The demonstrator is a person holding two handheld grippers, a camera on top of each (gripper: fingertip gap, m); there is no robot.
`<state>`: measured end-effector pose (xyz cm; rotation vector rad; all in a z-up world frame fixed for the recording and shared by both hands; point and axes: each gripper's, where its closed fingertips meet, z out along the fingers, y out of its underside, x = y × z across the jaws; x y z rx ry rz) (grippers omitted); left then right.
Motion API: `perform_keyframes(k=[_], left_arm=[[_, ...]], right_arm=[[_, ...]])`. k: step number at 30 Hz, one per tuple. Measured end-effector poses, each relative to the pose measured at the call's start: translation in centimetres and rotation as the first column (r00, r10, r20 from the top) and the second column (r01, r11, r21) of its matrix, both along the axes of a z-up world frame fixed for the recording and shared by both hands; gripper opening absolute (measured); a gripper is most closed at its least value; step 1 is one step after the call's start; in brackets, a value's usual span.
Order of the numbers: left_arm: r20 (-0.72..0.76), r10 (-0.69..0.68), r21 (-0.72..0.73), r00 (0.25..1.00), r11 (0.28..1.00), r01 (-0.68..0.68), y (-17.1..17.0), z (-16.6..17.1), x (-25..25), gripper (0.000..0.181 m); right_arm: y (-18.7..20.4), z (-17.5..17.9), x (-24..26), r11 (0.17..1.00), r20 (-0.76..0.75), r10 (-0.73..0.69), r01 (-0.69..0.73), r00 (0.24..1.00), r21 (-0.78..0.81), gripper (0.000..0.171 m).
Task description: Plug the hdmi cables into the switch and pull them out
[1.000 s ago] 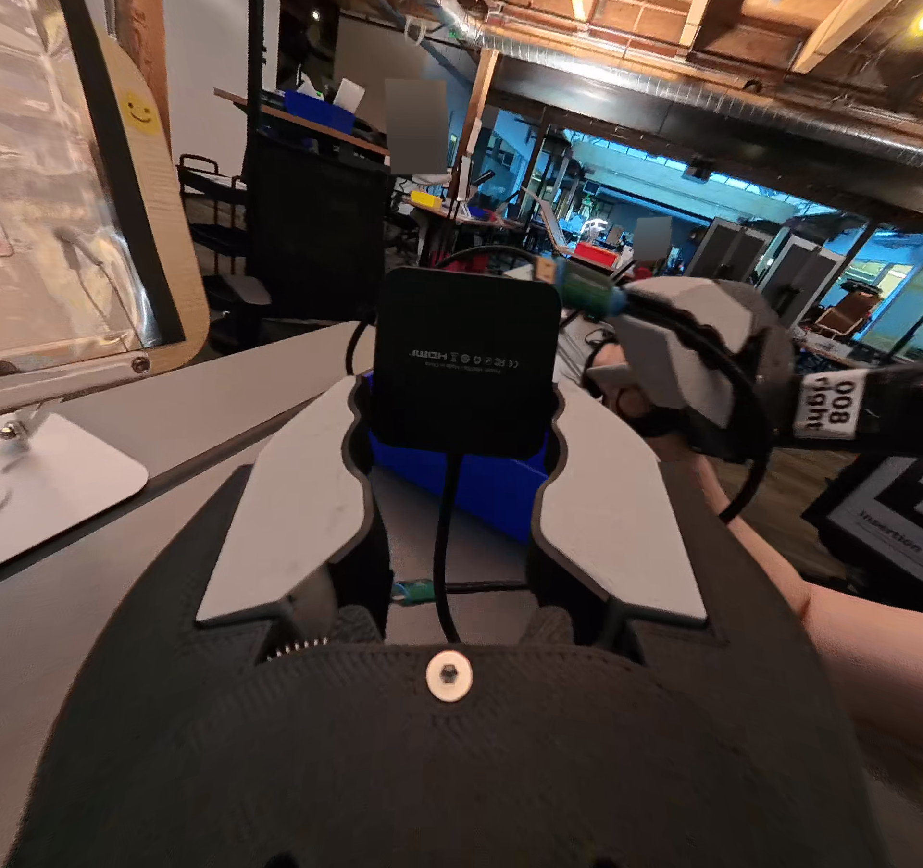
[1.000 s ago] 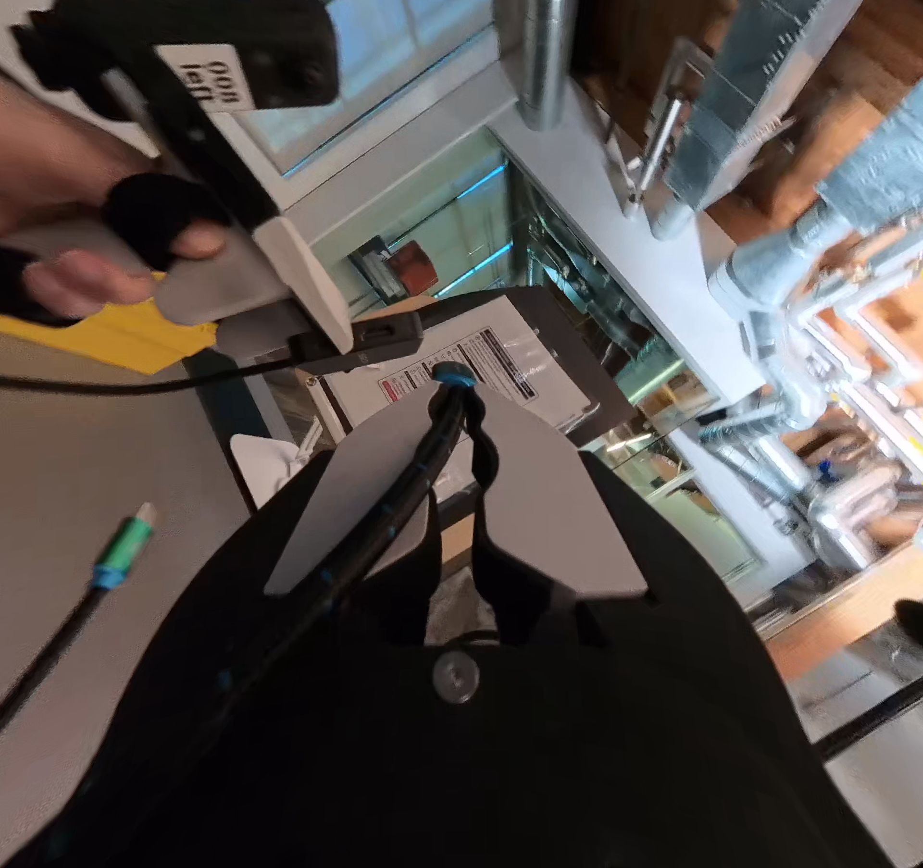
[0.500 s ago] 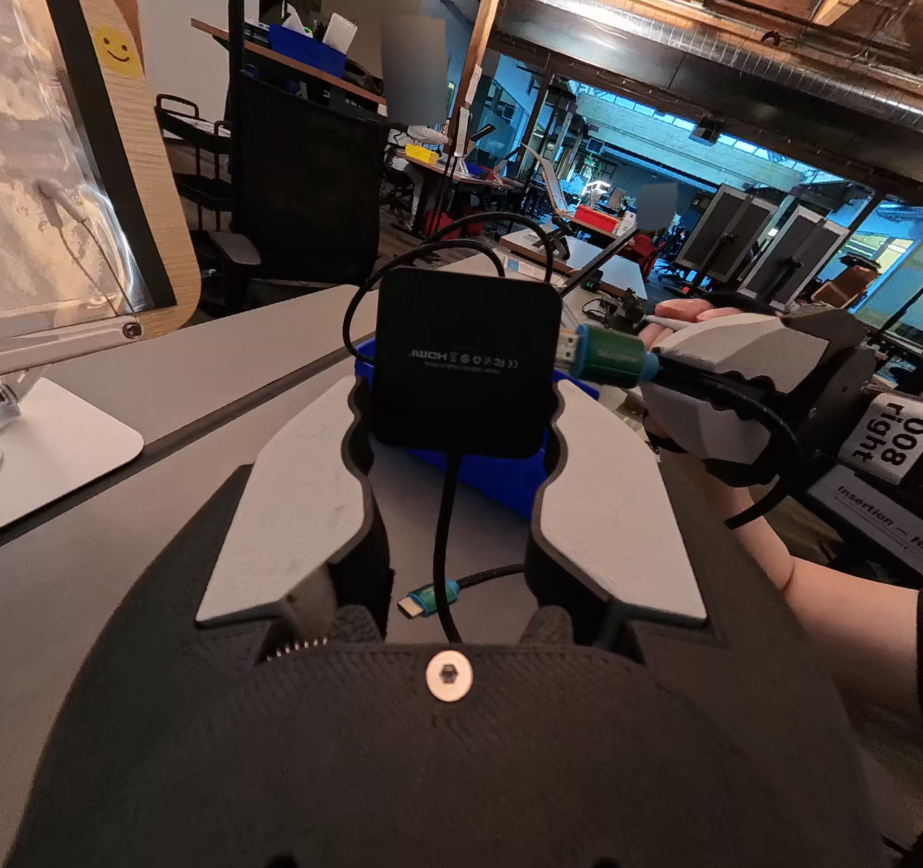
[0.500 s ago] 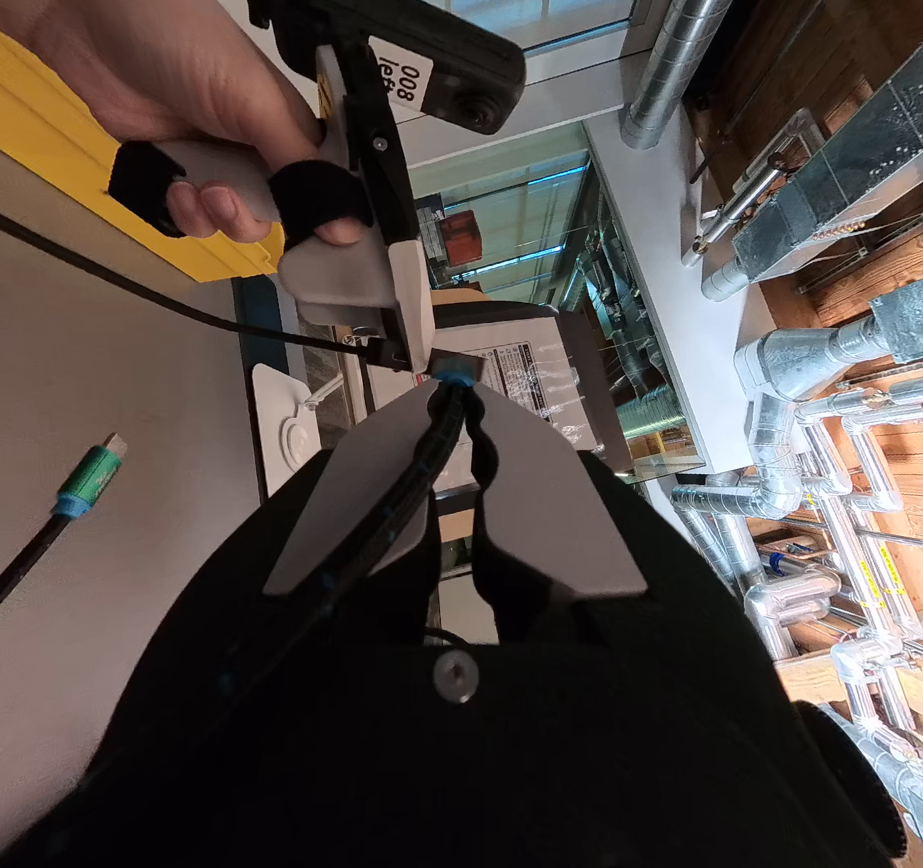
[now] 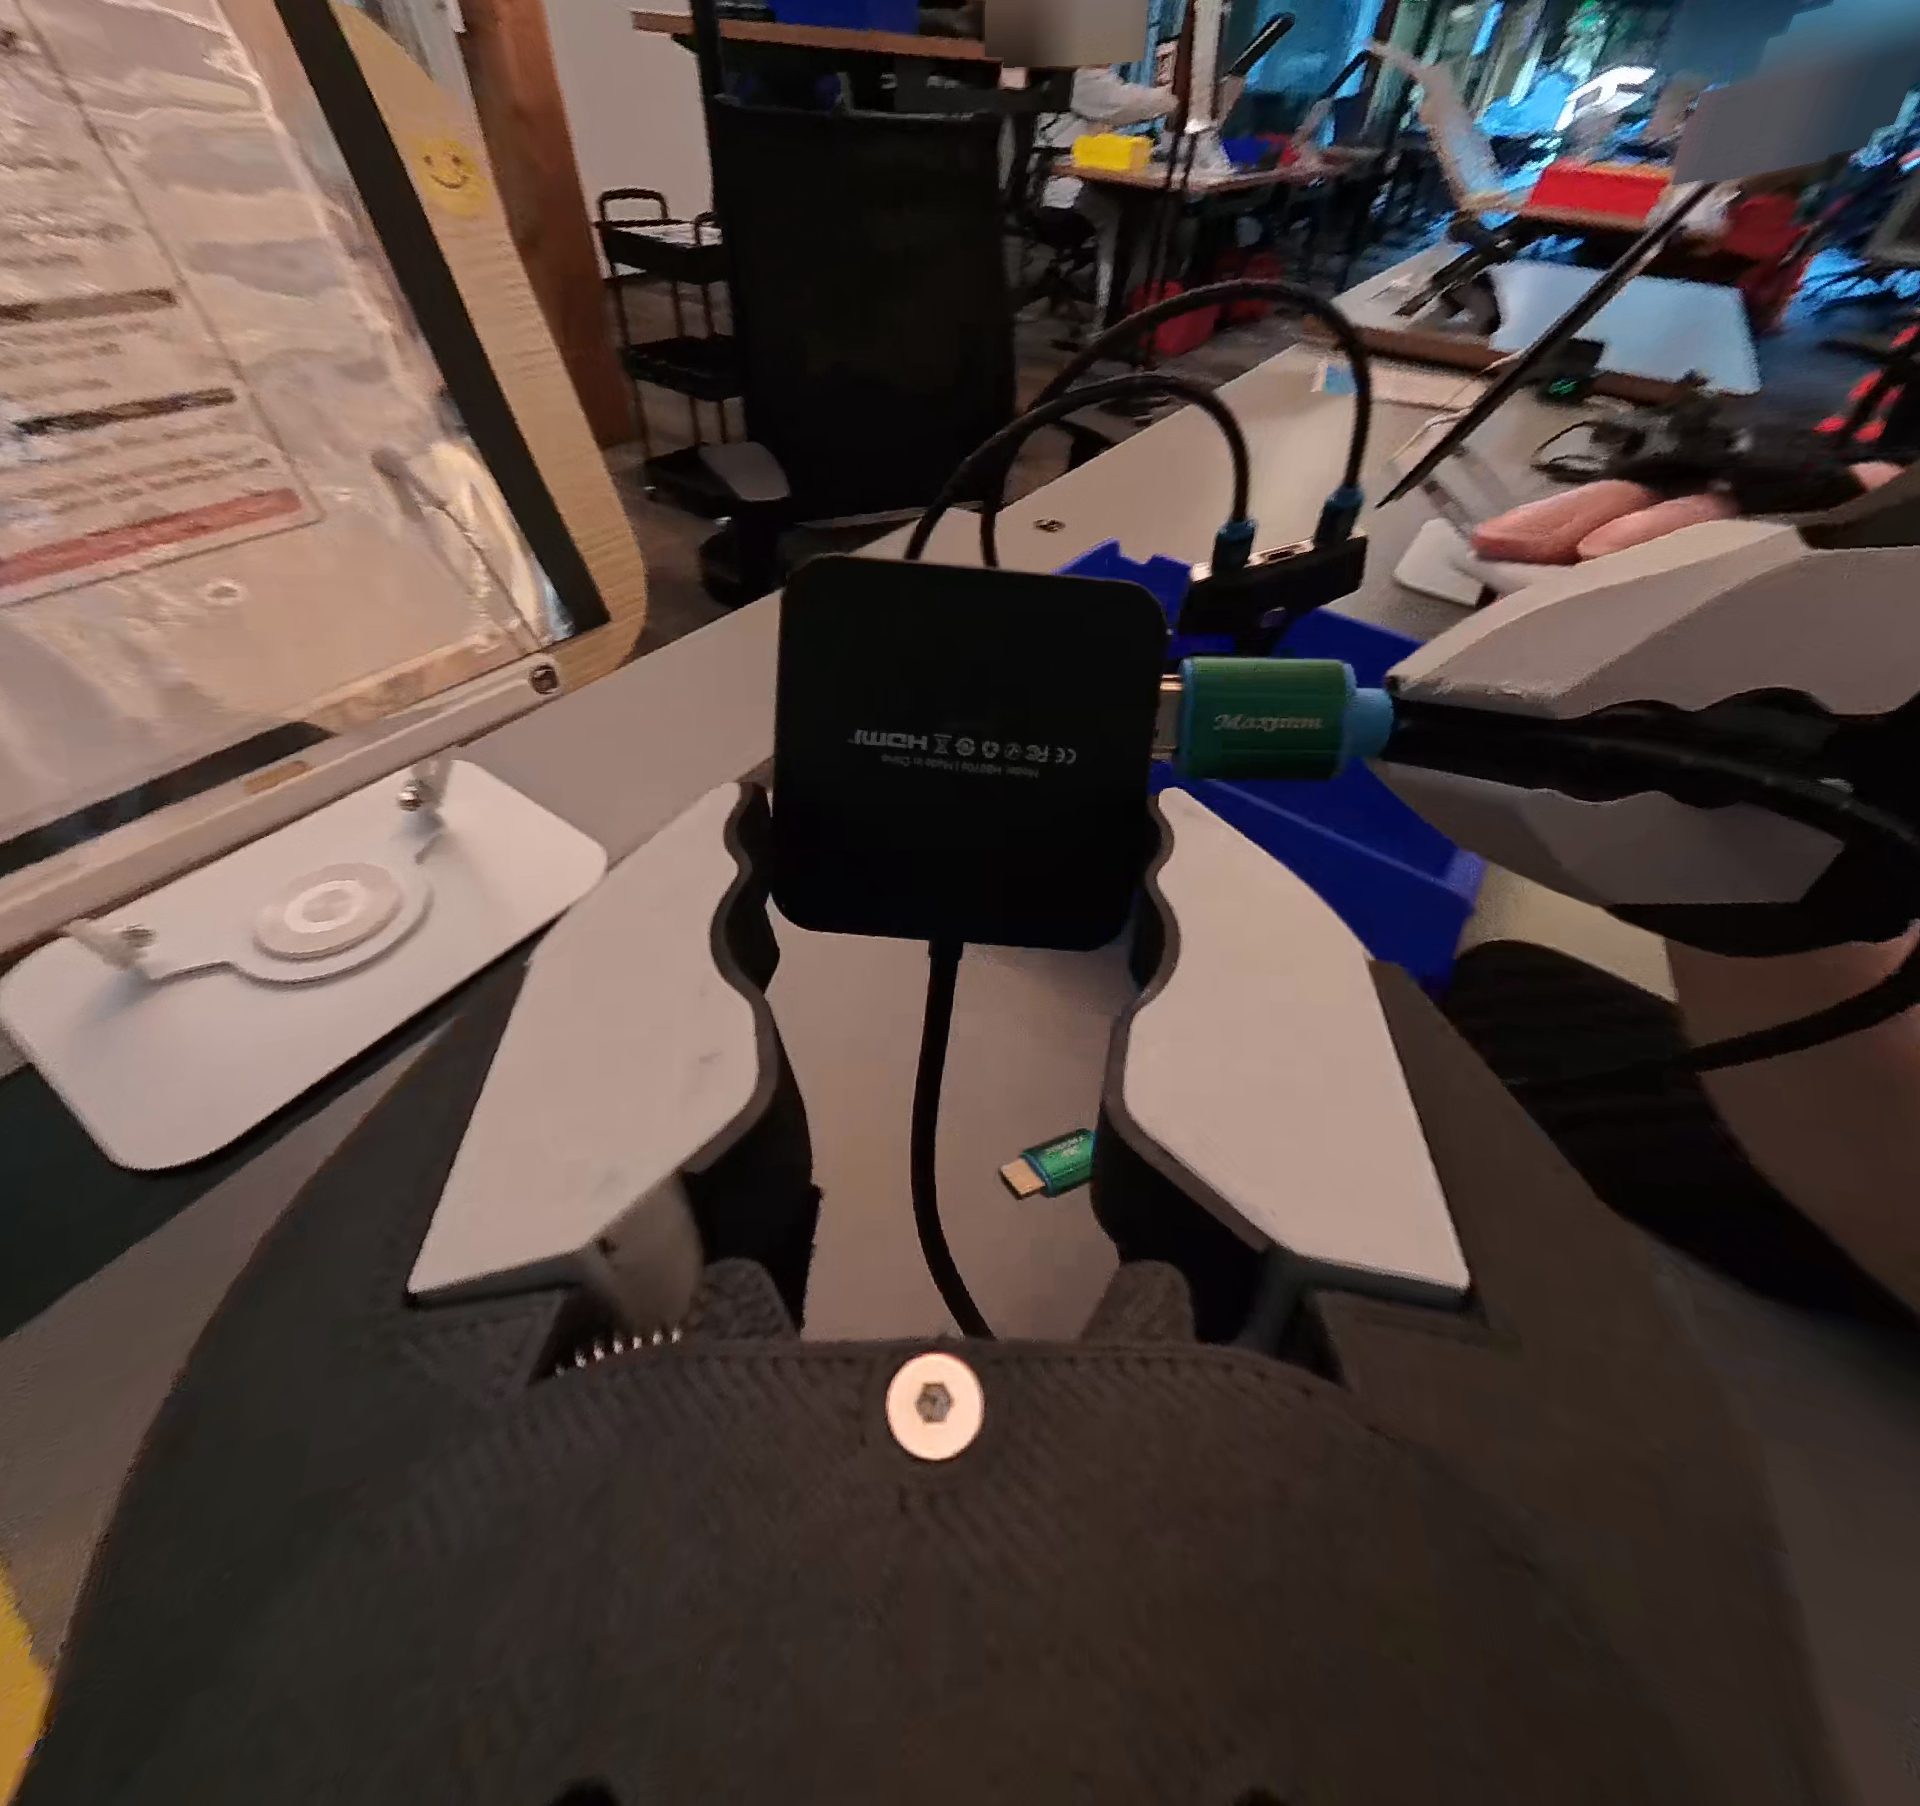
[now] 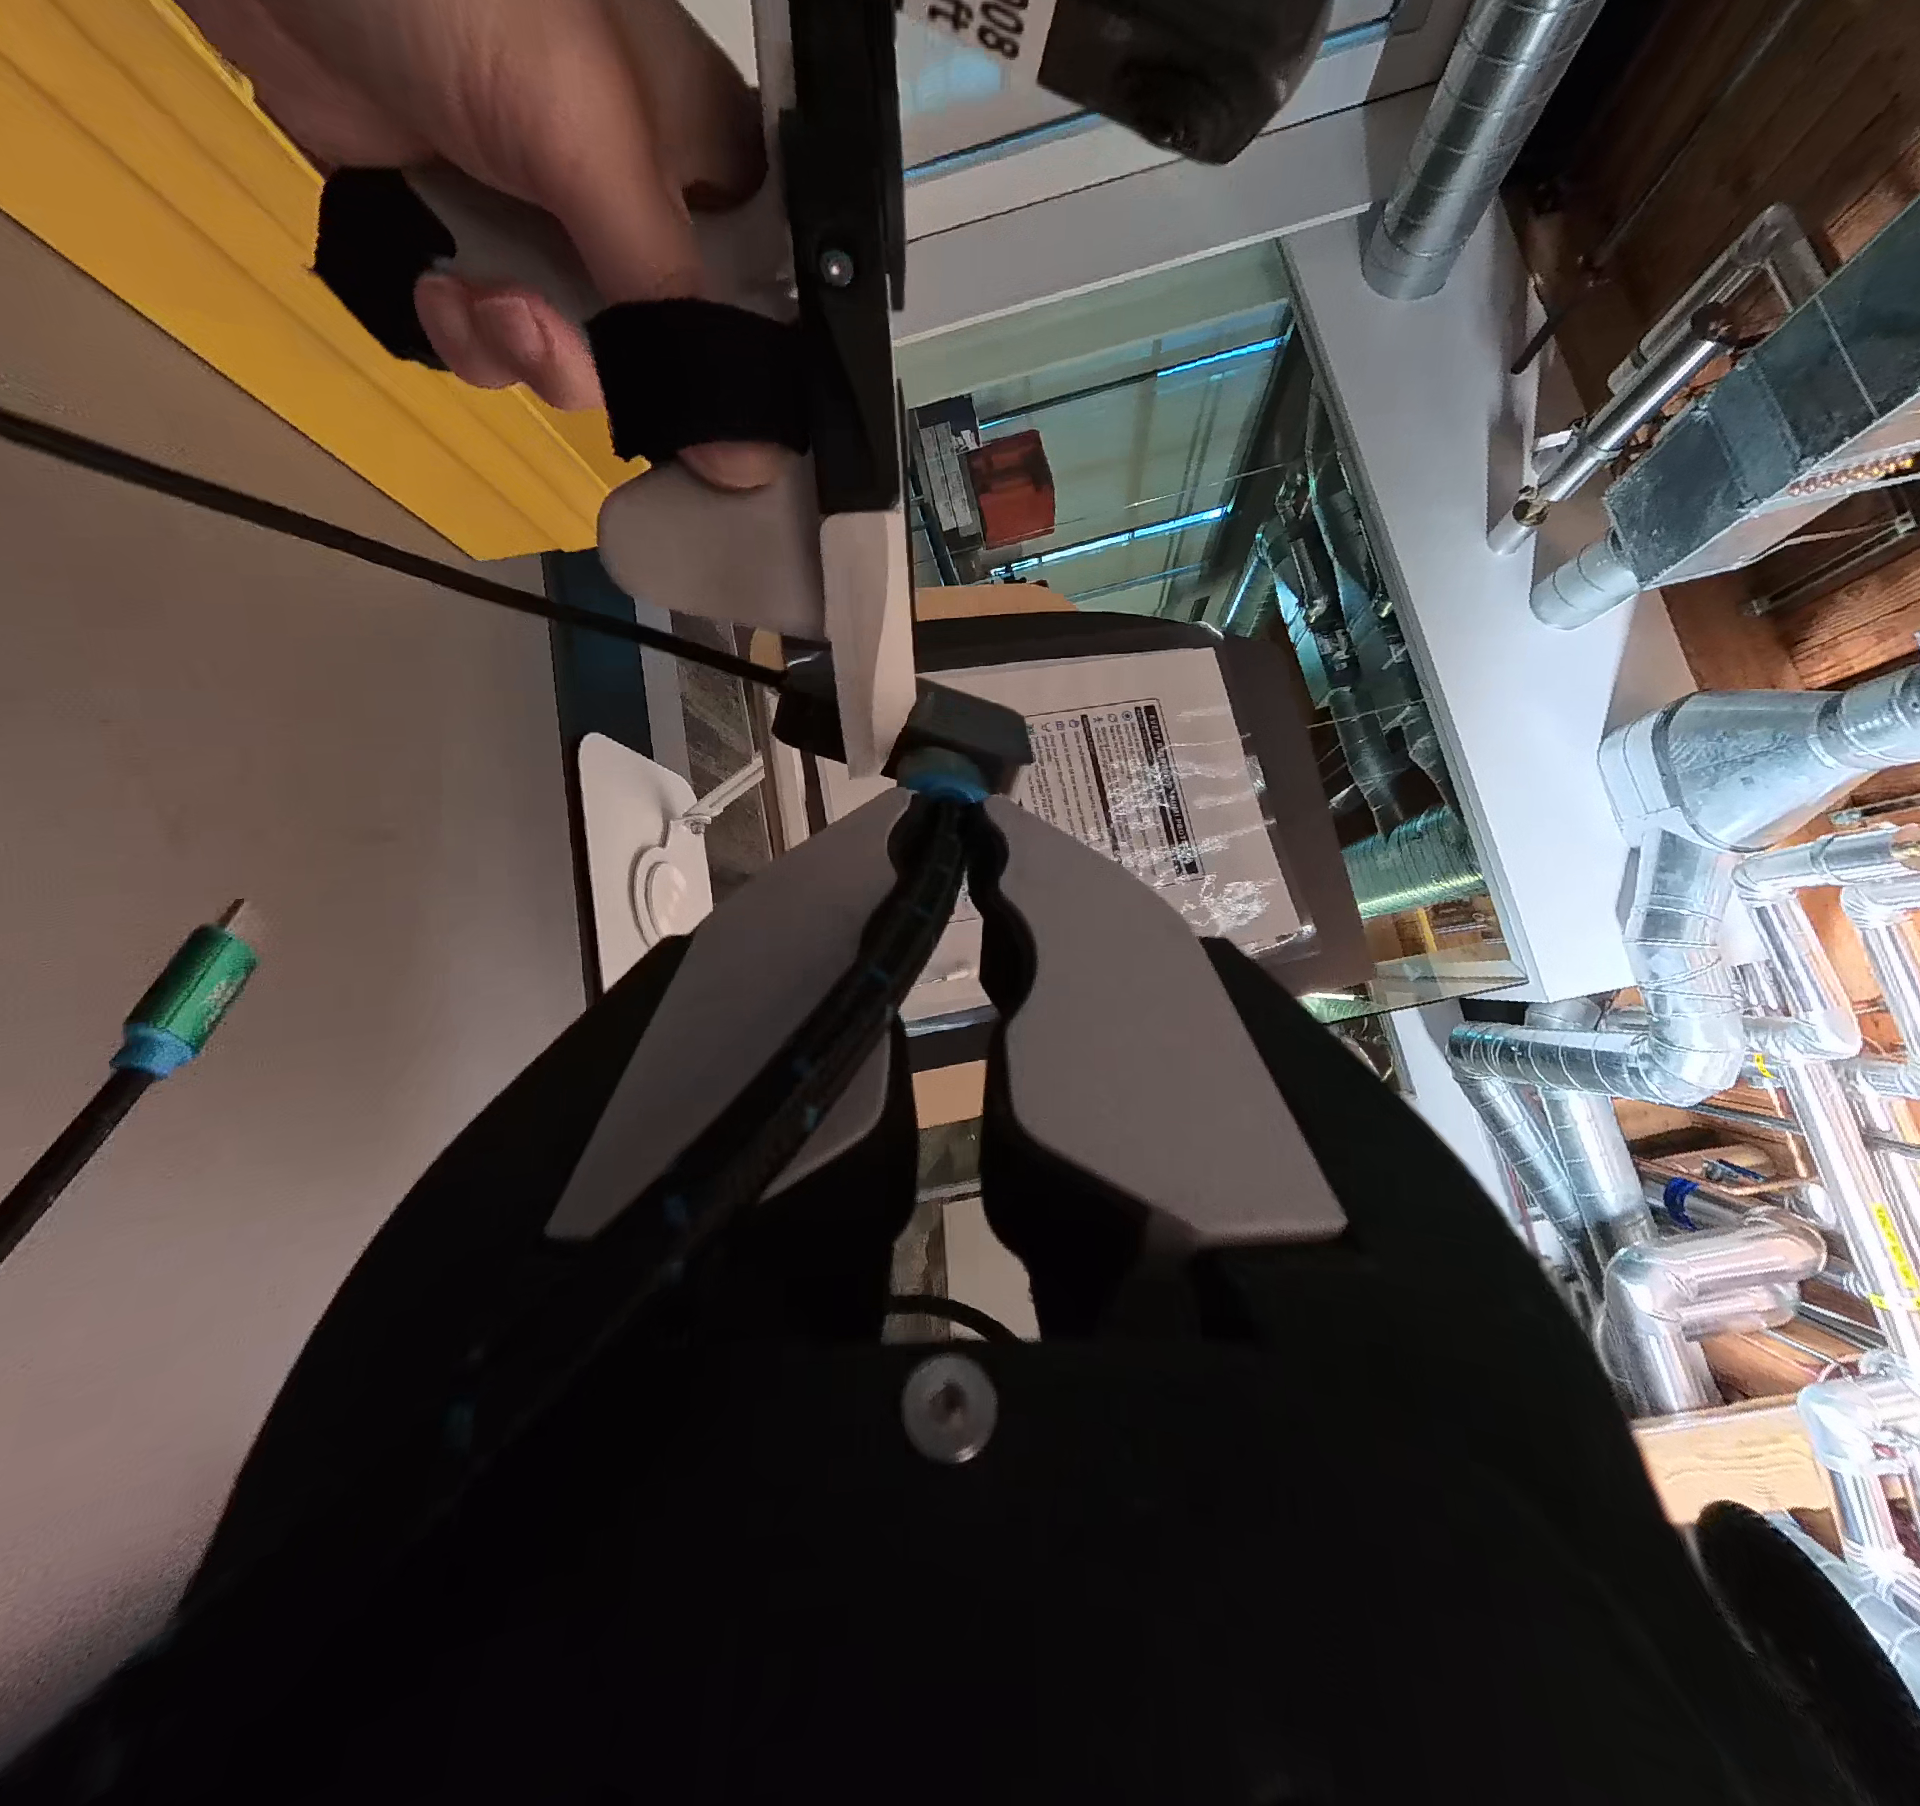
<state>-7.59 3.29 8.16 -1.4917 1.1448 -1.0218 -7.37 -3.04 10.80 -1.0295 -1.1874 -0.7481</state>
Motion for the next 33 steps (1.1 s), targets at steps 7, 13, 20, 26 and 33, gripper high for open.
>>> perform_keyframes(k=[7,13,20,26,33], left_arm=[[0.011,0.022,-0.004,1.0,1.0,-0.022,-0.2,0.5,-0.3,0.066],[0.044,0.003,-0.064,0.999,0.998,-0.001,-0.5,0.8,-0.3,0.066],[0.029,-0.003,-0.037,1.0,0.999,0.005,-0.9,0.9,-0.3,0.066],[0.033,-0.033,-0.05,0.999,0.998,0.035,-1.2,0.7,-0.1,0.066],[0.034,0.059,0.027,0.998,0.998,-0.06,-0.8,1.4,-0.3,0.065]], right_arm=[[-0.2,0.5,-0.1,0.998,-0.058,0.047,-0.046,0.997,0.031,0.007],[-0.4,1.0,-0.6,0.994,-0.122,0.093,-0.086,0.988,0.061,0.007],[-0.7,0.9,-0.2,0.992,-0.131,0.127,-0.123,0.983,0.039,0.007],[-0.6,0.7,0.2,0.989,-0.158,0.147,-0.146,0.976,0.022,0.007],[-0.1,0.9,0.5,0.987,-0.208,0.154,-0.14,0.966,0.079,0.007]])
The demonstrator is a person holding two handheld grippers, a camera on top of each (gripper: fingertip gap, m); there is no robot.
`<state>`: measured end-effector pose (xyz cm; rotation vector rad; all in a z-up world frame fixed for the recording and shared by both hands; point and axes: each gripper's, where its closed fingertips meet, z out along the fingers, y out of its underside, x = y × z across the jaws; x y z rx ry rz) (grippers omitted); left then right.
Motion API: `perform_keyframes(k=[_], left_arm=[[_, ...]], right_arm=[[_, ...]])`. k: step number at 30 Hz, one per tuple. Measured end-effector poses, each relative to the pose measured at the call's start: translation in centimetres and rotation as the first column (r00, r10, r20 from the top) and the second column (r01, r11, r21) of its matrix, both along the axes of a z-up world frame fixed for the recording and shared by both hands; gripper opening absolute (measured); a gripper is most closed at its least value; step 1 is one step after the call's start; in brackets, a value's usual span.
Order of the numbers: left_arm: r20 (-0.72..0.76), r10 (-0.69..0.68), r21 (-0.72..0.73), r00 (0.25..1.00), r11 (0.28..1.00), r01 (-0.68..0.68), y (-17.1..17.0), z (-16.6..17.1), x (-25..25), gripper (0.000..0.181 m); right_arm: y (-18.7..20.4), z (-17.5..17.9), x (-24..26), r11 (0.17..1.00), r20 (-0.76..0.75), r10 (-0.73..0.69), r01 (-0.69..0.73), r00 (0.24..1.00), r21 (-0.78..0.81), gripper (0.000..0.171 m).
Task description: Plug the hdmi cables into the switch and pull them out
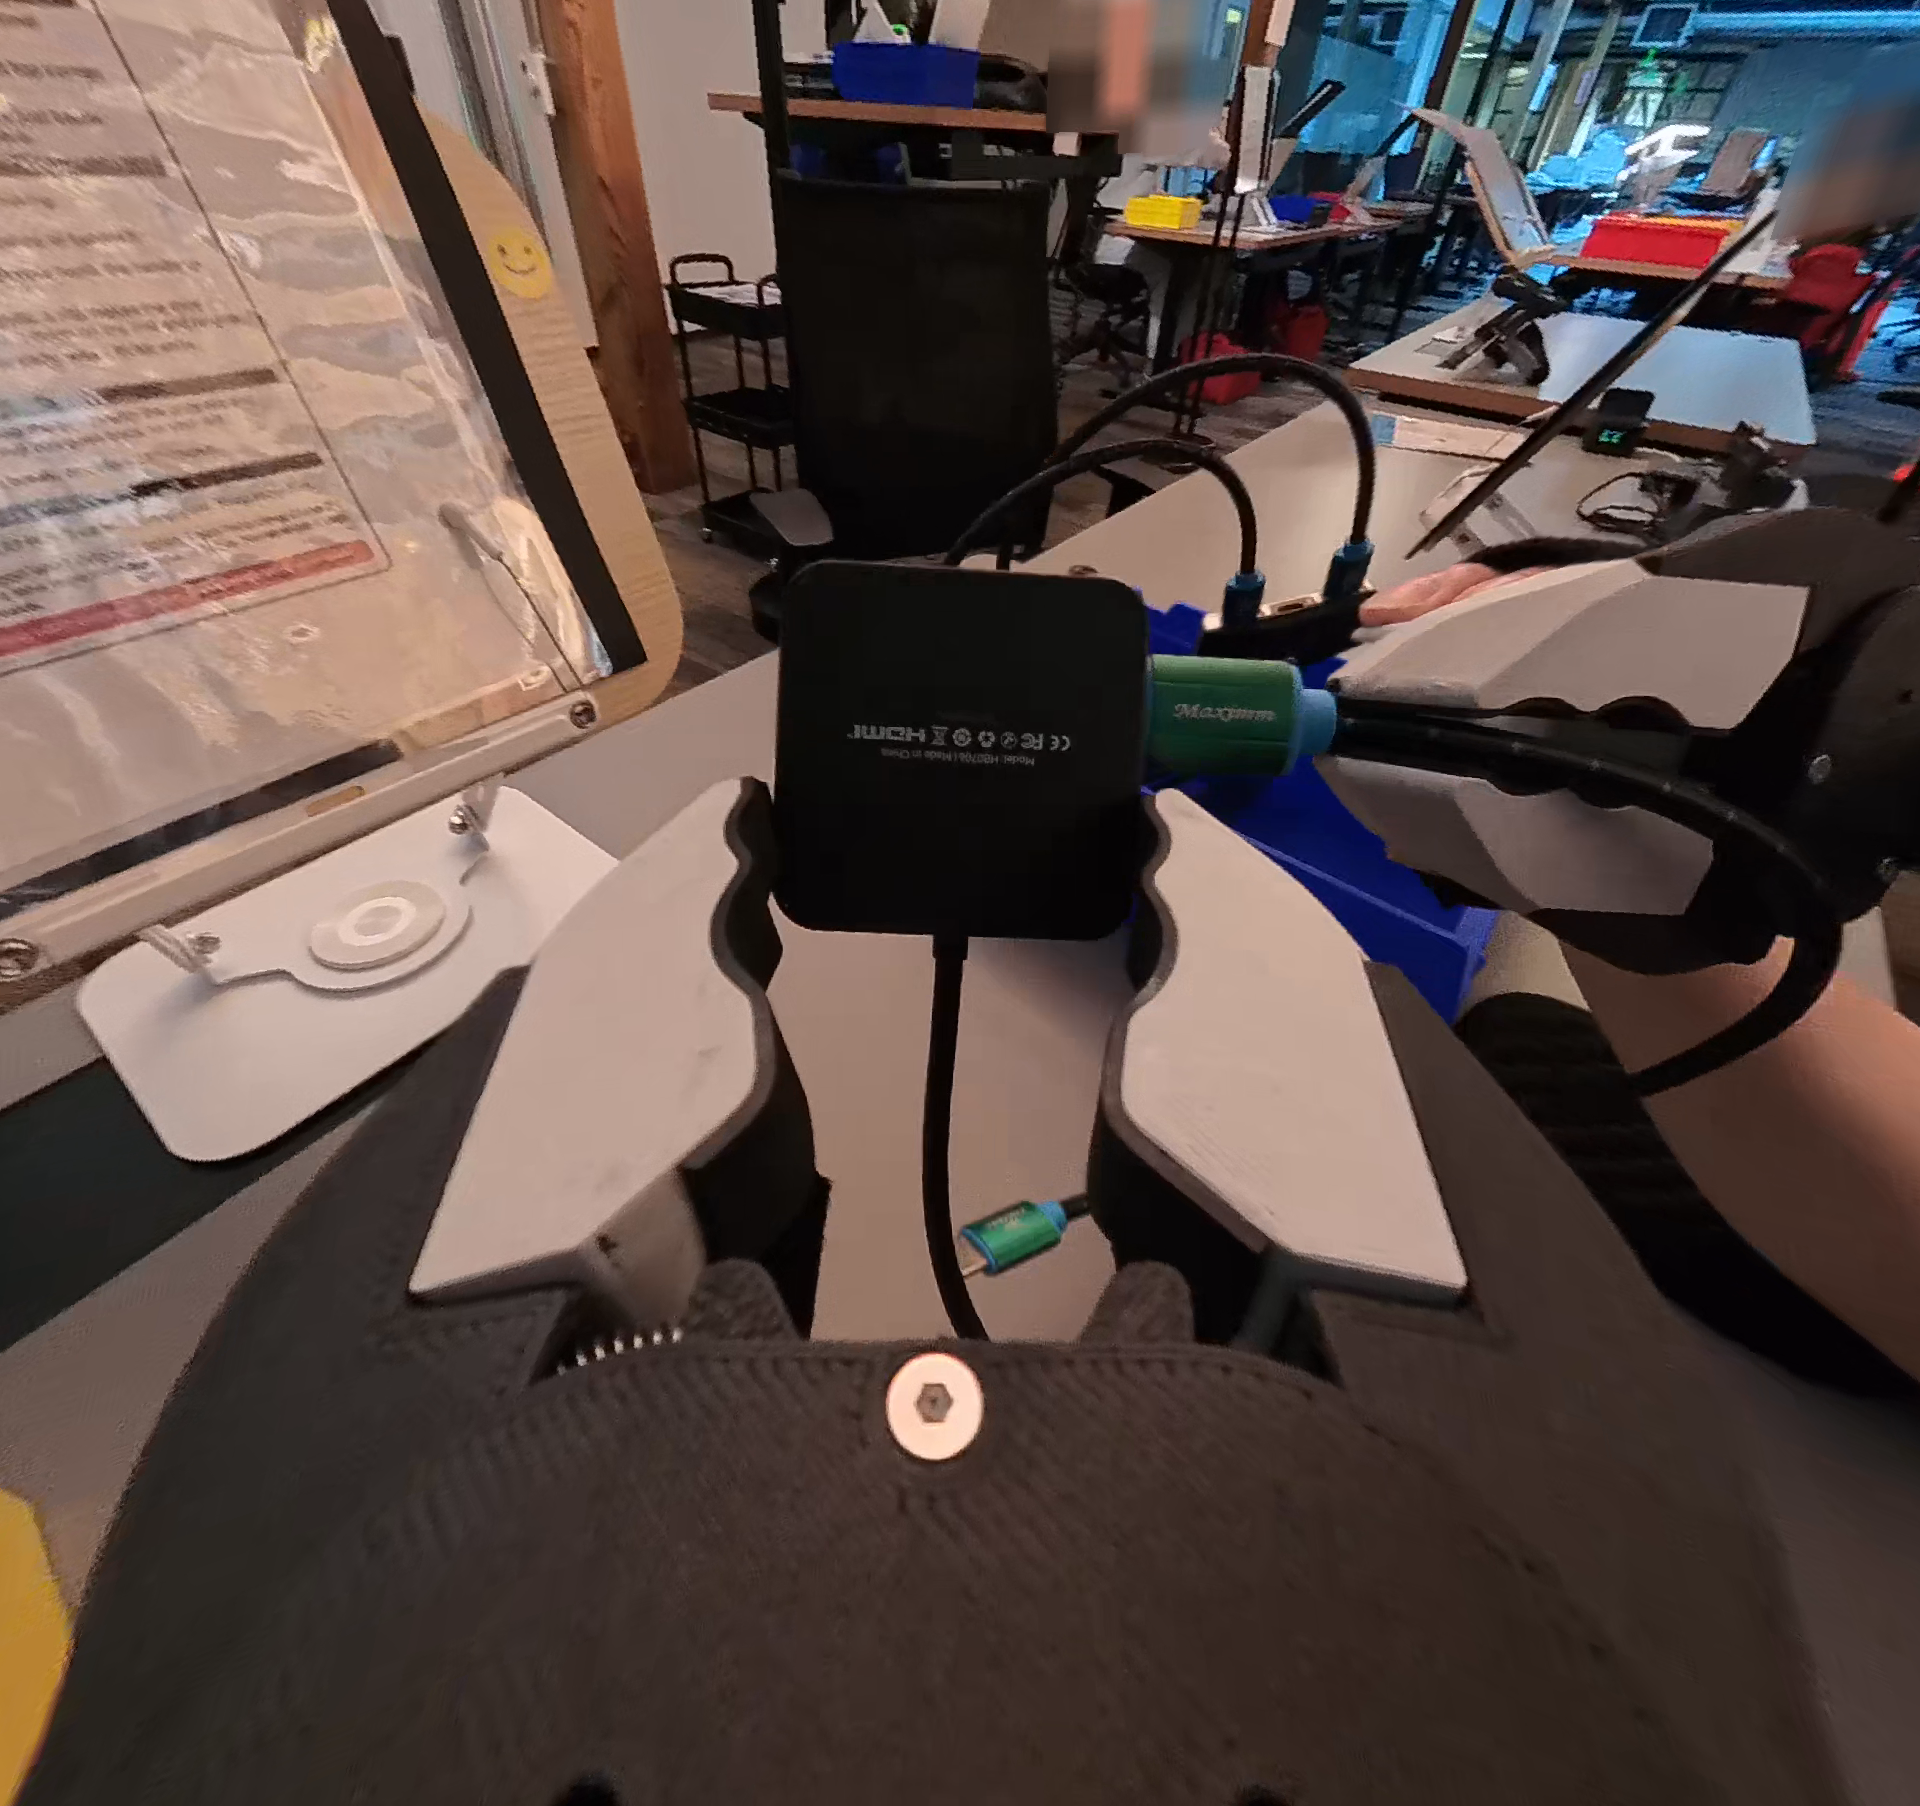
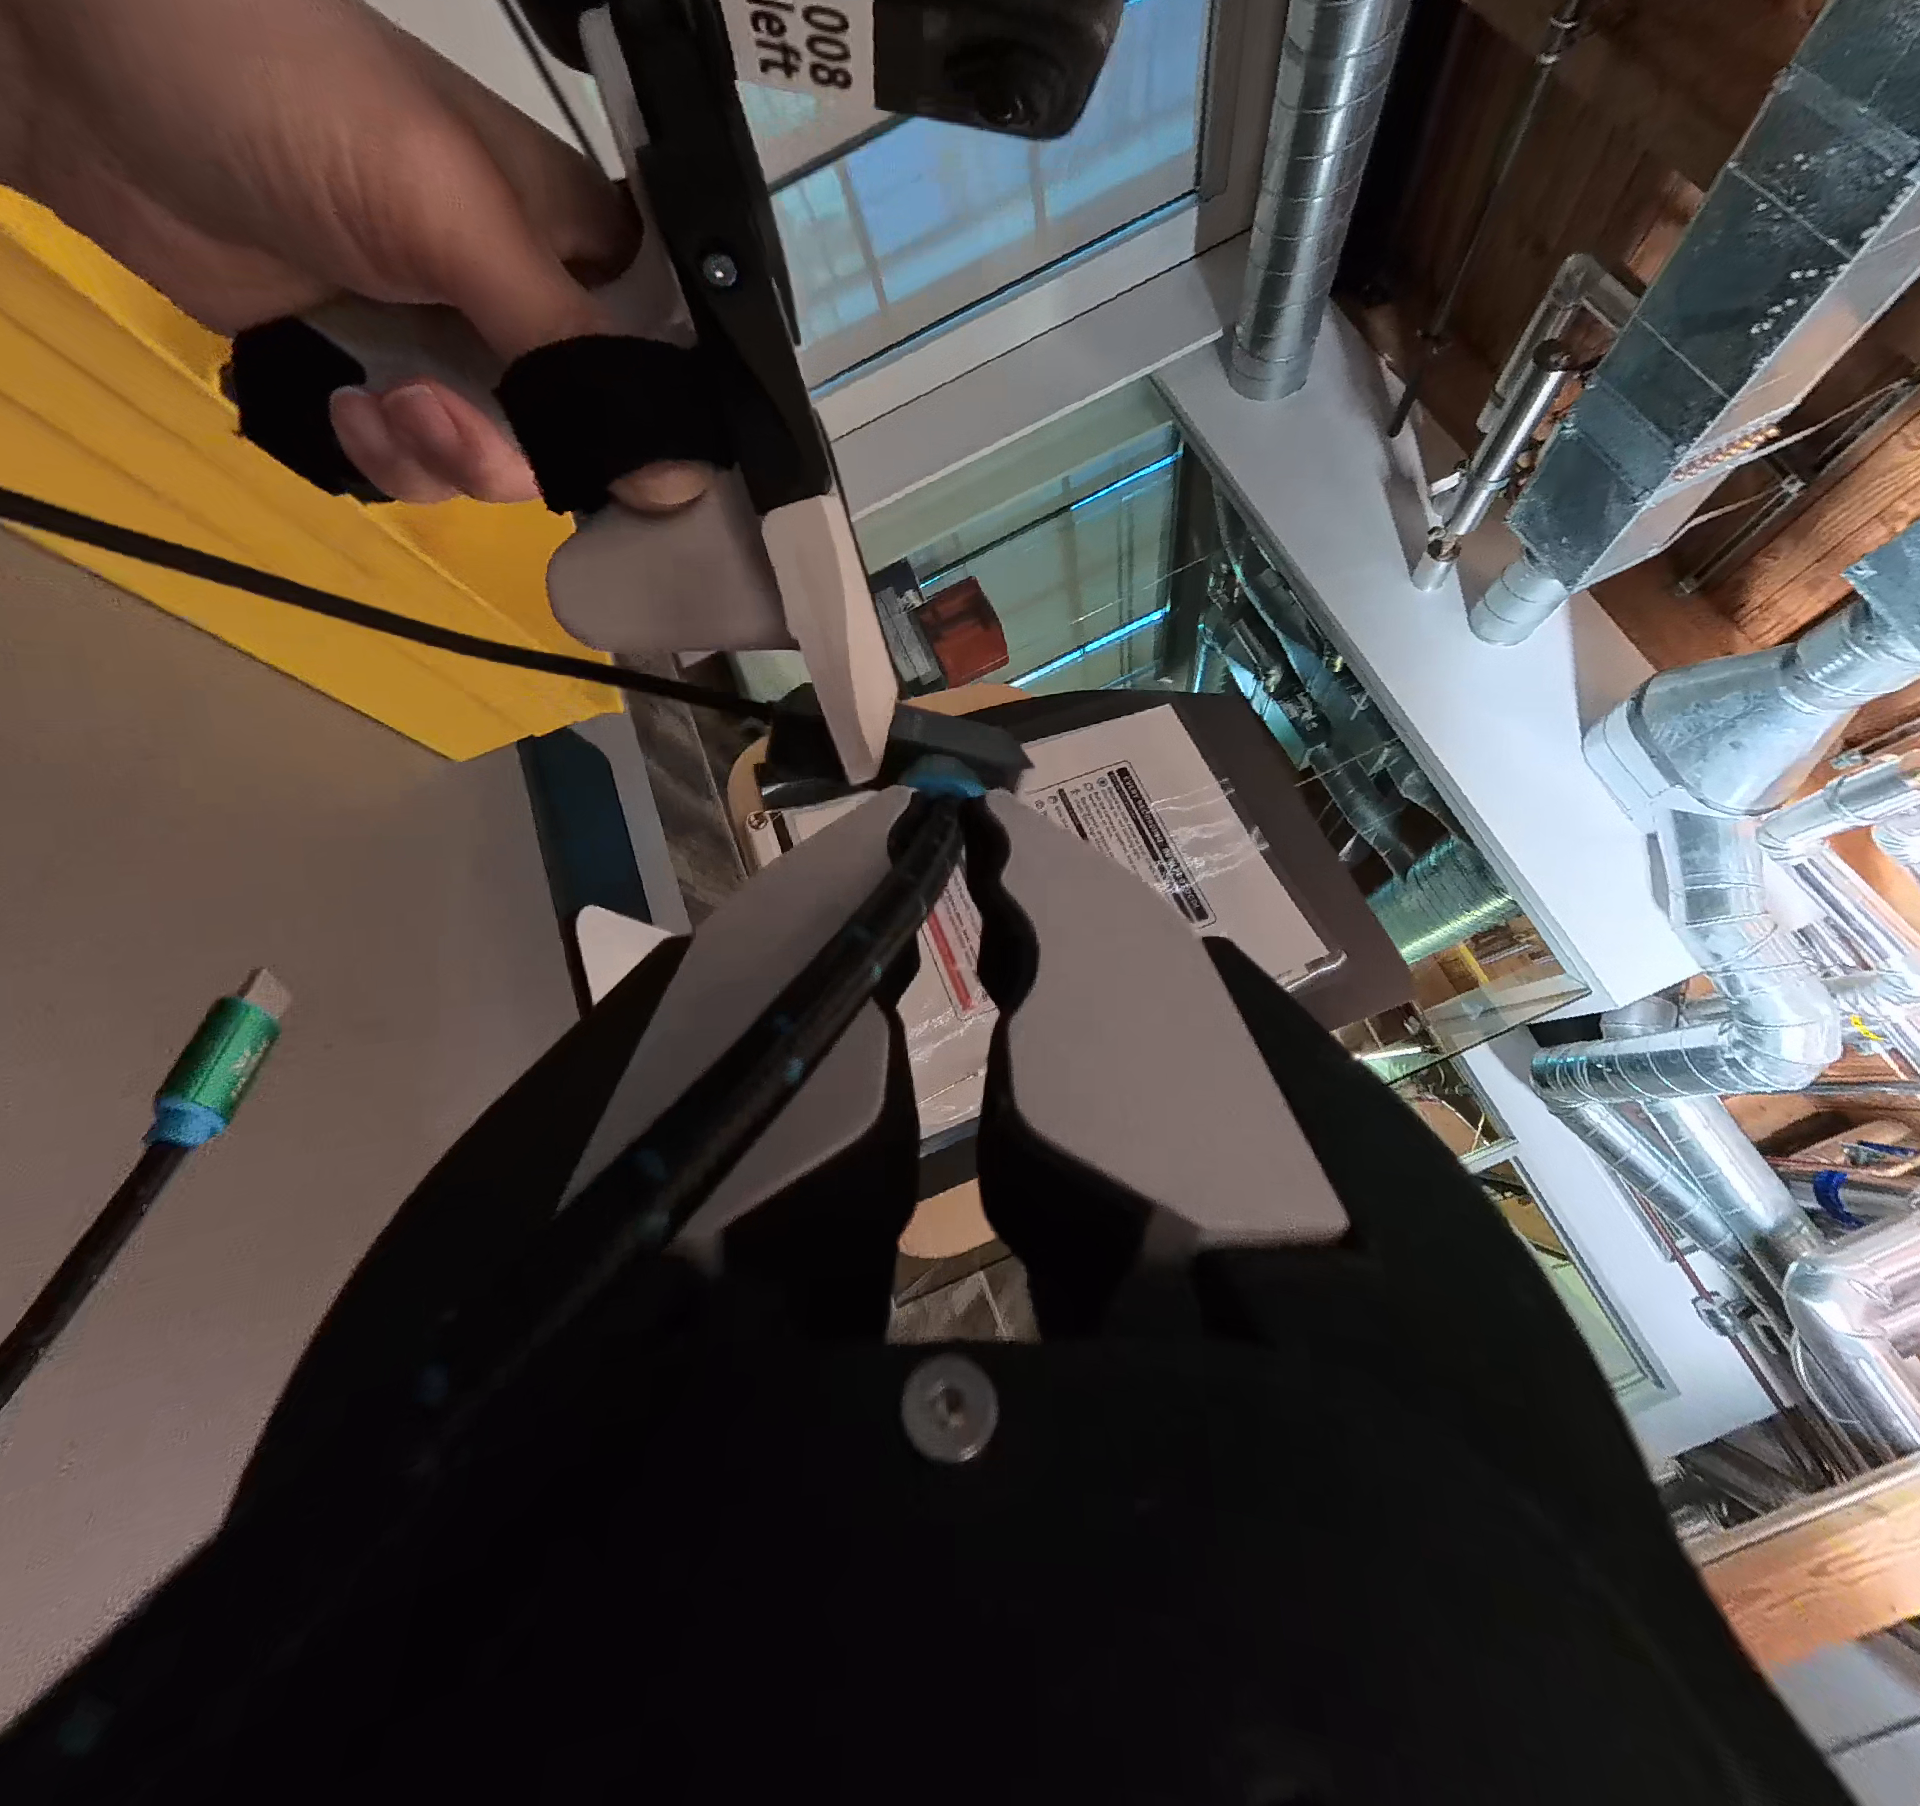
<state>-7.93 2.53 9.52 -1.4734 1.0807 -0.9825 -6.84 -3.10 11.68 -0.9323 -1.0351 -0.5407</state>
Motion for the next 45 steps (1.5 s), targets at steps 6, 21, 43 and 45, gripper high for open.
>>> perform_keyframes(k=[6,21,43,45], left_arm=[[-0.015,0.093,0.152,0.996,0.984,-0.09,-0.2,1.3,-0.5,0.065],[0.096,0.205,0.648,0.974,0.73,-0.217,-0.9,5.3,-2.6,0.065],[-0.022,0.146,0.747,0.989,0.66,-0.081,-3.1,2.8,0.3,0.065],[-0.038,0.111,0.743,0.993,0.667,-0.046,-3.6,2.6,0.4,0.065]], right_arm=[[-0.1,0.1,0.3,0.998,-0.03,0.036,-0.034,0.999,0.06,0.007],[2.1,0.7,3.9,0.814,-0.737,0.045,-0.453,0.675,-0.365,0.012],[0.5,-1.8,0.5,0.428,-0.807,-0.035,-0.72,0.59,-0.546,0.013],[0.6,-1.3,0.5,0.423,-0.838,-0.032,-0.752,0.545,-0.505,0.022]])
